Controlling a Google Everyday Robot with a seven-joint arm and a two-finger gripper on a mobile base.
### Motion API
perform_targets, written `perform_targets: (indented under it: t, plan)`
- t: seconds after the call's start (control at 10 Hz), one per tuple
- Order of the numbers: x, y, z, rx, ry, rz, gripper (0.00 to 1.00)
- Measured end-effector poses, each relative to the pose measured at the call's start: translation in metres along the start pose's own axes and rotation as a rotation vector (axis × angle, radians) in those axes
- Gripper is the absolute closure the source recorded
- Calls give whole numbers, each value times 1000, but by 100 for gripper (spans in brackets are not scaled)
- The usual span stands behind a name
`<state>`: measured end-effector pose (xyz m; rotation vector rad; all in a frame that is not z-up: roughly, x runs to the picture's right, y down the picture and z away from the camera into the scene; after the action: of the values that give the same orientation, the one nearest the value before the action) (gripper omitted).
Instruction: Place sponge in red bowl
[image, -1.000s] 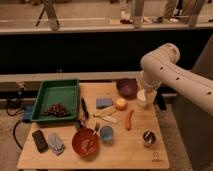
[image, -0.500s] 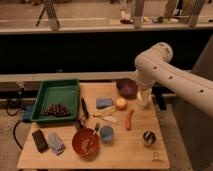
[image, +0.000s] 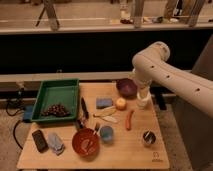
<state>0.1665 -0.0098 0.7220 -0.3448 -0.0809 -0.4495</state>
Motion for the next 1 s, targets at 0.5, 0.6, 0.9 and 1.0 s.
perform_targets:
  t: [0.5, 0.6, 0.9, 1.0]
  plan:
    - [-11, -14, 5, 25, -10, -83, 20]
    - [-10, -15, 6, 29, -12, -98, 20]
    - [-16, -20, 11, 40, -23, -142, 20]
    - [-19, -22, 13, 44, -26, -158, 20]
